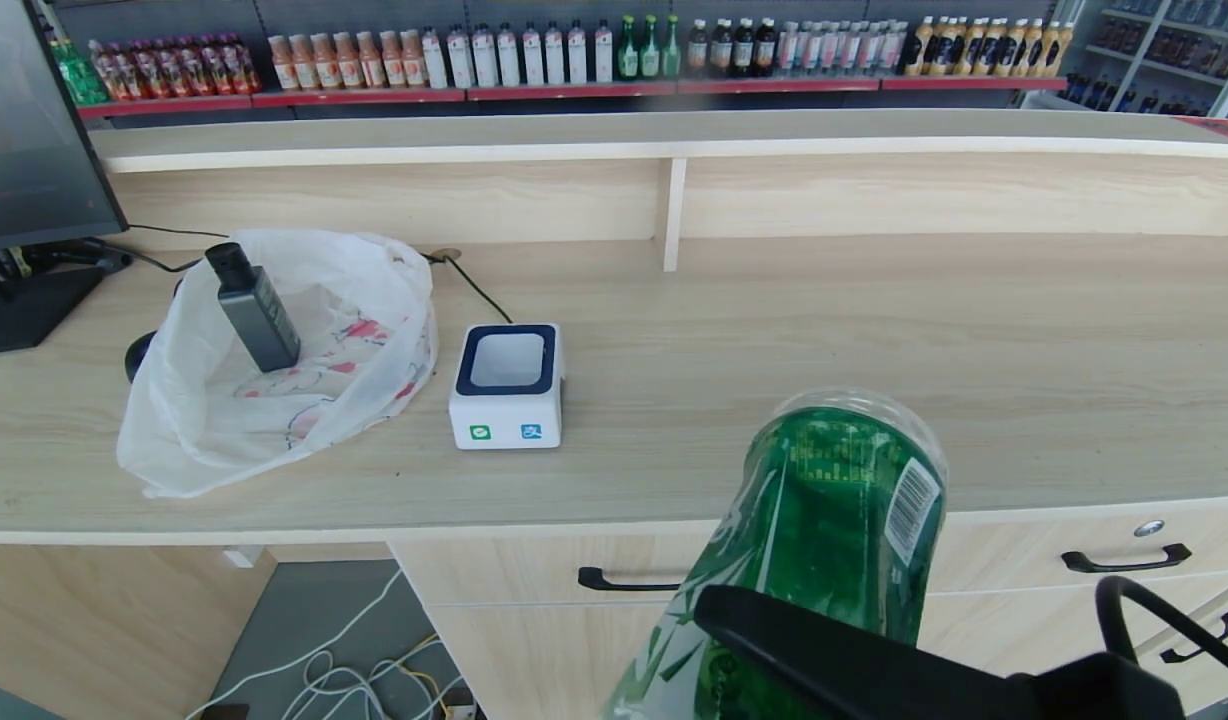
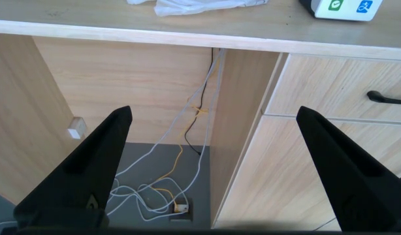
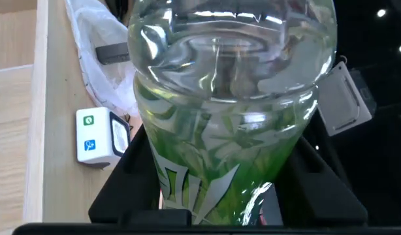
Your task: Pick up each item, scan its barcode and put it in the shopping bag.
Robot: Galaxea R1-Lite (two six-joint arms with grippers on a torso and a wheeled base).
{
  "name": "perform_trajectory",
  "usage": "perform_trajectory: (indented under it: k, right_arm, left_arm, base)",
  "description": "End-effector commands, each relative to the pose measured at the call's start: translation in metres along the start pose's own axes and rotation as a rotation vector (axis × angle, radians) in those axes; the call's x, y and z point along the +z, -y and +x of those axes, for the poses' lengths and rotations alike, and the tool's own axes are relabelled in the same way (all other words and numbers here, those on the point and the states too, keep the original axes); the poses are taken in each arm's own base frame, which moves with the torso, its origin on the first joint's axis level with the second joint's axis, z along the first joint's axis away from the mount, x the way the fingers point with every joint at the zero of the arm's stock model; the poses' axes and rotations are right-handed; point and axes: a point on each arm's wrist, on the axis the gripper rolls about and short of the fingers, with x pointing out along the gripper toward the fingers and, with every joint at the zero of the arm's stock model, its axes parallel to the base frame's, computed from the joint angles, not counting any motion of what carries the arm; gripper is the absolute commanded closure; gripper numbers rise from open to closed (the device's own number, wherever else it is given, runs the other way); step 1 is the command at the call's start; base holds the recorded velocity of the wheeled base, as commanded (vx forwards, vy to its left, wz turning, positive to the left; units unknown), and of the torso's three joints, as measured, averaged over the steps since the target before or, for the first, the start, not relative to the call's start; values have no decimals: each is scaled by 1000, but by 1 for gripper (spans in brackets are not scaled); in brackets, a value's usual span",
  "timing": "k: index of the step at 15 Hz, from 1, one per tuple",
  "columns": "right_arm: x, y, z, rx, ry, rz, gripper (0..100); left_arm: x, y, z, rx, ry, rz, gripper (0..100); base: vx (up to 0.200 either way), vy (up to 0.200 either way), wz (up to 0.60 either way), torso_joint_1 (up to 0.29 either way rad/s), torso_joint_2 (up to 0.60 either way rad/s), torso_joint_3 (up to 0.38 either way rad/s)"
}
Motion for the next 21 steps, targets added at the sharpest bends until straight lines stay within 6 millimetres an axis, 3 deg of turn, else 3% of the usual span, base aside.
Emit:
perform_trajectory:
  k: [1,16,20,21]
  right_arm:
    - [-1,5,-3,-15,-3,-33,100]
    - [-2,7,-3,-23,-13,-63,100]
    - [-5,8,-2,-30,-26,116,100]
    - [-6,8,-3,-34,-27,255,100]
  left_arm:
    - [0,0,0,0,1,0,0]
    - [0,0,0,0,1,0,0]
    - [0,0,0,0,1,0,0]
    - [0,0,0,0,1,0,0]
  base:
    - [0,0,0,0,0,0]
    - [0,0,0,0,0,0]
    - [0,0,0,0,0,0]
    - [0,0,0,0,0,0]
